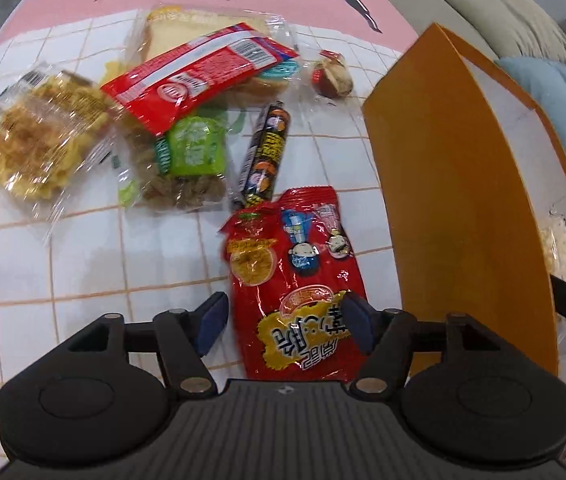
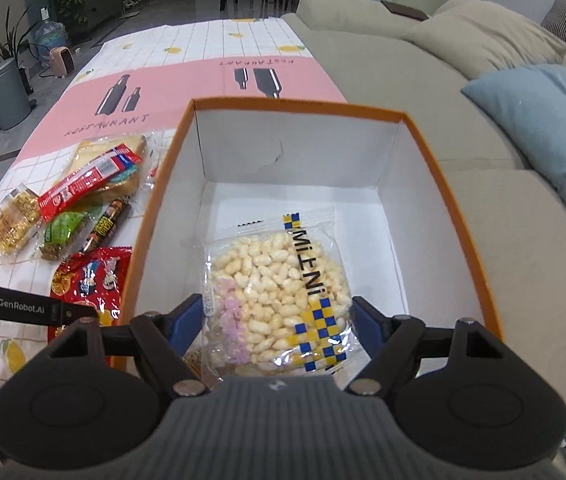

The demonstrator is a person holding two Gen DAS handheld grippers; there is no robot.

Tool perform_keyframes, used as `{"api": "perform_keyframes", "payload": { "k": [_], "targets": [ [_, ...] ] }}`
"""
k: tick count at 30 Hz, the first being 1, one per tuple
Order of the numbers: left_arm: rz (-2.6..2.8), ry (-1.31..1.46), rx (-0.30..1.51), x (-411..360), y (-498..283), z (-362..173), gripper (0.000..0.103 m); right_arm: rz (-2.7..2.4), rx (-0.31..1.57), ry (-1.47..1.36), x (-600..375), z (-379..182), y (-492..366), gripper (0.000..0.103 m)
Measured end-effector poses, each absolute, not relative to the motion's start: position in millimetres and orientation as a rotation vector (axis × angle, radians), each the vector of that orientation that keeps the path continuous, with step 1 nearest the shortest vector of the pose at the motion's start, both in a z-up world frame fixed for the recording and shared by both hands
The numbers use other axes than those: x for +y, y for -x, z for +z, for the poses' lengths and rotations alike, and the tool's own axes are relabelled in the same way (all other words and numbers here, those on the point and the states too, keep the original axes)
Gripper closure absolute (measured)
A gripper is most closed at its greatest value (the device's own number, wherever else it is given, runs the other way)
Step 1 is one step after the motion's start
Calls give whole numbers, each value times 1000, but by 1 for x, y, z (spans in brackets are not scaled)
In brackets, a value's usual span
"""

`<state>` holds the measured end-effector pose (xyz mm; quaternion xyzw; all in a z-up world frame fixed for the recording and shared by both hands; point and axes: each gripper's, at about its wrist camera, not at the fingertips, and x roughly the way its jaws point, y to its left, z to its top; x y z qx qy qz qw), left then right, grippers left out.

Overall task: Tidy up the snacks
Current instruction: 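Lower the cracker tray into the box while the left gripper grasps the red snack bag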

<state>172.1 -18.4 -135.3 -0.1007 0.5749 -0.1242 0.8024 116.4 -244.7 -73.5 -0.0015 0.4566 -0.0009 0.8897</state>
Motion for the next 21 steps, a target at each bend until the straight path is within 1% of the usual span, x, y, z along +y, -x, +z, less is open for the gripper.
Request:
{"api": "perform_keyframes", "payload": {
  "k": [2, 4, 6, 8, 9, 10, 11, 13, 14, 17, 21],
  "targets": [
    [-273, 185, 1222, -24, -172, -136, 18, -4, 963, -15, -249, -78, -119, 27],
    [-275, 144, 1210, -31, -172, -137, 15, -10, 976, -25, -252, -82, -120, 27],
    [-291, 113, 1197, -37, -171, -138, 18, -13, 983, -26, -253, -85, -121, 27],
    [-302, 115, 1198, -39, -171, -138, 28, -10, 989, -30, -254, -87, -121, 27],
    [-301, 120, 1203, -39, -171, -138, 28, -9, 991, -31, -254, -87, -121, 27],
    [-298, 126, 1205, -37, -171, -137, 31, -9, 993, -32, -254, -88, -121, 27],
    [-298, 133, 1206, -36, -171, -135, 40, -8, 995, -32, -254, -88, -121, 27],
    [-303, 153, 1197, -31, -169, -128, 52, -7, 999, -33, -254, -89, -122, 27],
    [-308, 165, 1197, -29, -169, -124, 62, -7, 999, -32, -254, -90, -122, 27],
    [-321, 189, 1195, -24, -169, -113, 71, -7, 1004, -31, -255, -91, -123, 27],
    [-333, 213, 1174, -23, -167, -98, 78, 8, 1021, -49, -261, -92, -125, 27]
  ]
}}
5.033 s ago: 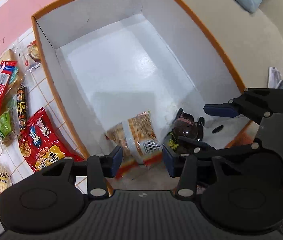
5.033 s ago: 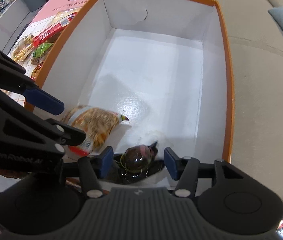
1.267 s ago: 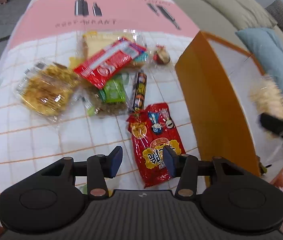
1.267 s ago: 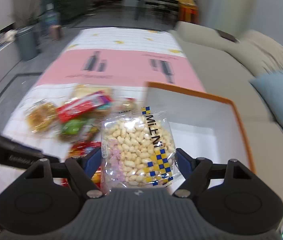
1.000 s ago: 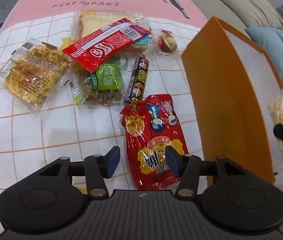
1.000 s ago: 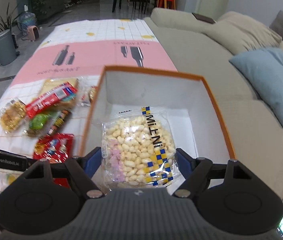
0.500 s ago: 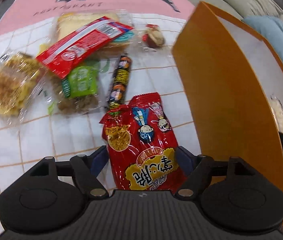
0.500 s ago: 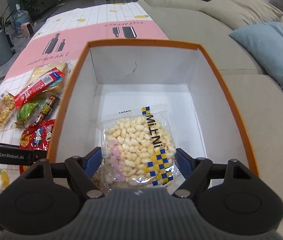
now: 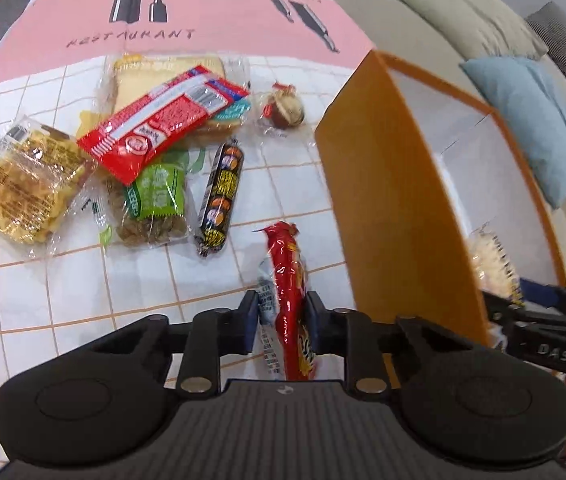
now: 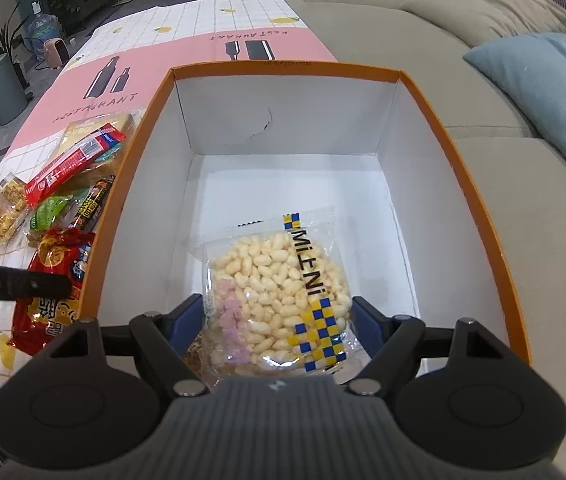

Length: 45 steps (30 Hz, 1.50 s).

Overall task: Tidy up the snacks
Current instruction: 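Lower the cracker tray into the box while the left gripper grasps the red snack bag, then carry the red snack bag into the box with the left gripper and release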

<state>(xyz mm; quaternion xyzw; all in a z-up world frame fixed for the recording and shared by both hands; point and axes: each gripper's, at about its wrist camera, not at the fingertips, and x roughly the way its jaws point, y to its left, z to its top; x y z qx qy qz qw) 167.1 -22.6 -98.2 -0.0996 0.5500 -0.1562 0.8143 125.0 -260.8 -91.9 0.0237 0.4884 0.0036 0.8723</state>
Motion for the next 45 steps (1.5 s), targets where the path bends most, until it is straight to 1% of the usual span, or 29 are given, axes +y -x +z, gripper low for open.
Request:
{"api": "perform_keyframes", "payload": {
  "k": [6, 16, 20, 25, 31, 34, 37, 40, 45],
  "targets": [
    [-342, 185, 1106, -32, -164, -64, 78, 27, 1083, -157, -285, -93, -136, 27],
    [-419, 172, 953, -58, -173, 17, 78, 9, 1213, -130, -311, -103, -168, 27],
    [-473, 130, 953, -86, -183, 33, 78, -3, 1280, -93, -304, -112, -179, 27],
    [-518, 67, 993, -123, -190, 26, 78, -20, 1319, -103, -304, -123, -184, 27],
    [-522, -19, 1054, -159, -197, 2, 78, -5, 1339, -86, -301, -137, -185, 26],
    [-509, -56, 1100, -171, -202, -14, 78, 11, 1329, -91, -303, -137, -185, 23],
    [-492, -94, 1140, -180, -210, -31, 78, 31, 1314, -98, -305, -132, -184, 22],
    [-490, -118, 1192, -187, -216, -43, 78, 54, 1297, -94, -306, -129, -181, 21],
    [-478, -136, 1216, -196, -223, -57, 78, 79, 1269, -89, -307, -126, -180, 21]
  ]
}}
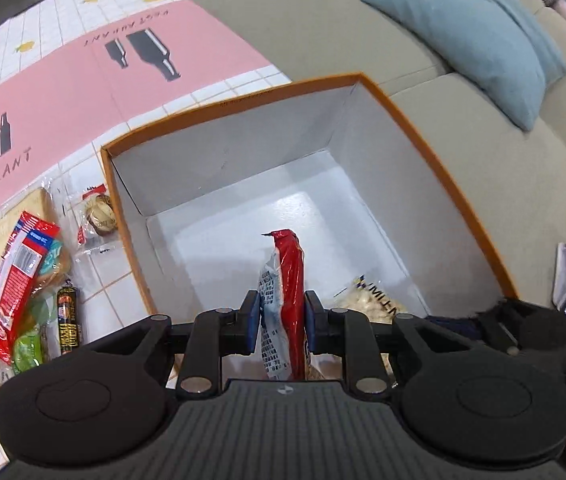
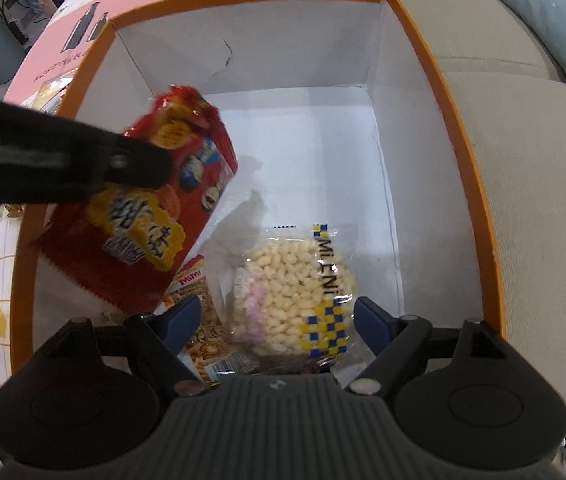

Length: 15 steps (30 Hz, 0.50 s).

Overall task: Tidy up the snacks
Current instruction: 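Carry the red snack bag into the box with the left gripper and release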

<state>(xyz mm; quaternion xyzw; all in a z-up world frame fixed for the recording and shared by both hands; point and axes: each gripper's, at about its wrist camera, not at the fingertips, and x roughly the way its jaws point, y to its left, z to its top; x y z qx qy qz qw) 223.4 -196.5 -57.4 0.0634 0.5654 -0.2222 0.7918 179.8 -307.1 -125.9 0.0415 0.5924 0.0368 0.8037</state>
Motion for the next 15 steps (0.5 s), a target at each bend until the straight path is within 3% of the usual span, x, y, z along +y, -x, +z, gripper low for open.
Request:
{"api": "perform_keyframes", "payload": {
  "k": [3, 15],
  "targets": [
    [-473, -79, 1237, -194, -230, -65, 78, 85, 1264, -88, -308, -127, -179, 21],
    [-398, -427, 1219, -216, -226, -66, 73, 107, 1256, -94, -307, -125, -175, 23]
  ]
}}
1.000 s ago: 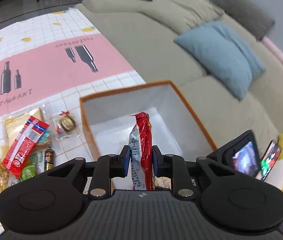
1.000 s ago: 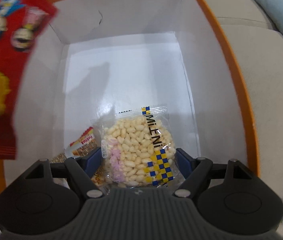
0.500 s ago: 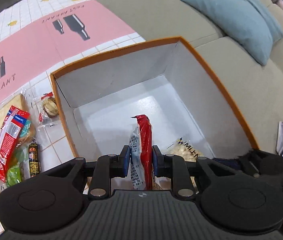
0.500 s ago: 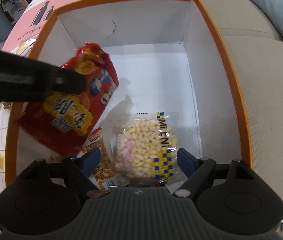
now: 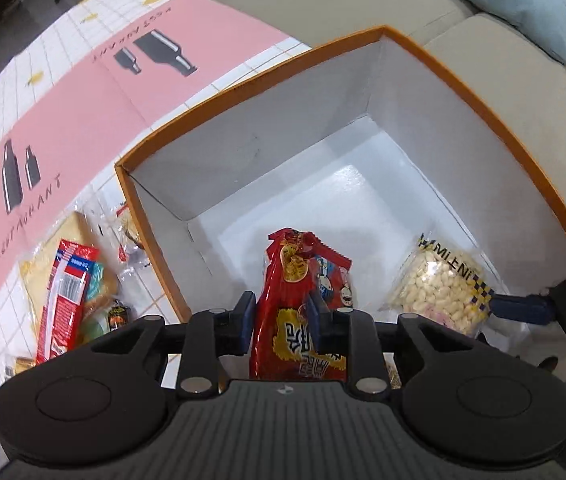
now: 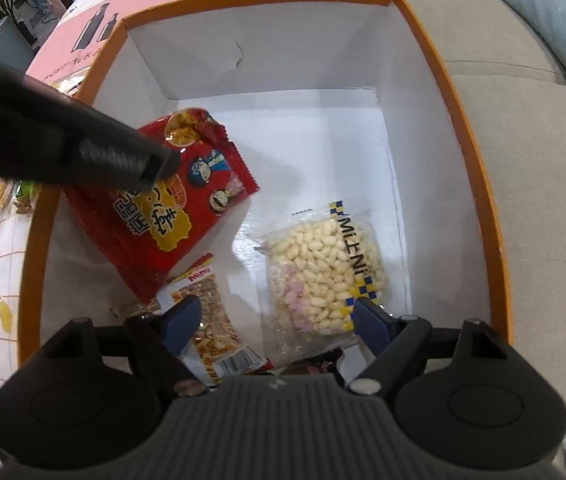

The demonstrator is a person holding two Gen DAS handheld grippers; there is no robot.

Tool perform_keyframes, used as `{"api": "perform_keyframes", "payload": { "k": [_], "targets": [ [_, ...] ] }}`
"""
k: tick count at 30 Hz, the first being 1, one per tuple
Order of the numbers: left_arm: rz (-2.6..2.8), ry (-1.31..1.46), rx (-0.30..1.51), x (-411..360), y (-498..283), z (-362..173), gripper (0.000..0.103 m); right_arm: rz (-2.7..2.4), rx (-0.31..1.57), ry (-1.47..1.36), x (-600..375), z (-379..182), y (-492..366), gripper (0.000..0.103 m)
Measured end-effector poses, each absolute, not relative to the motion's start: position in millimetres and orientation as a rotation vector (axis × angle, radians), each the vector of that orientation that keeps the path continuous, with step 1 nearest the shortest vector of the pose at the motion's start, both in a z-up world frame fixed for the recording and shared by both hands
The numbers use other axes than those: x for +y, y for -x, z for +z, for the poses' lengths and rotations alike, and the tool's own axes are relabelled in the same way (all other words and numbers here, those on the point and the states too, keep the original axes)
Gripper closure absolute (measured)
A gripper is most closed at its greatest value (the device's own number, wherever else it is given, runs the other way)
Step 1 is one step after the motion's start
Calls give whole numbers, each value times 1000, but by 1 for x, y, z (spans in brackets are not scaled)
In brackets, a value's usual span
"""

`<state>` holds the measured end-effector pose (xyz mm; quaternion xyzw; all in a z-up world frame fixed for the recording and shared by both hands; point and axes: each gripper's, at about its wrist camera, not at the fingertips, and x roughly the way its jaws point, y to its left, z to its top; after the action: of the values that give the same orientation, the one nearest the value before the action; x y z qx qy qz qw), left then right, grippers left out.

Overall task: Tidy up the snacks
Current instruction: 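Carry the red snack bag into the box with the left gripper and release, then withdraw both grippers from the box back toward the snack pile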

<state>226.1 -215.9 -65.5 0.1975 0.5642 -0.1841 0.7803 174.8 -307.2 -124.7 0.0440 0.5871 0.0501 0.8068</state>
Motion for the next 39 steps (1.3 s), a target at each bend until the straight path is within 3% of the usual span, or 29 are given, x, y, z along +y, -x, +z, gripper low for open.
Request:
{"api": "perform_keyframes", "payload": {
  "k": [8, 19, 29, 32, 39],
  "targets": [
    [-434, -321, 1148, -194, -218, -31, 72, 141, 1201, -96, -296, -112, -176, 36],
    [-359, -193, 1080, -139, -210, 1, 70, 150, 1210, -174, -286, -119, -200, 74],
    [-311, -114, 1135, -93, -197, -11, 70, 134, 1363, -222, -271, -141, -209, 76],
    [-310, -83, 1155, -83, -190, -15, 70, 103, 1428, -352, -279, -146, -206, 77],
    [-303, -71, 1161, -68, -176, -17, 70, 38, 1439, -449, -281, -143, -196, 76]
  ]
}}
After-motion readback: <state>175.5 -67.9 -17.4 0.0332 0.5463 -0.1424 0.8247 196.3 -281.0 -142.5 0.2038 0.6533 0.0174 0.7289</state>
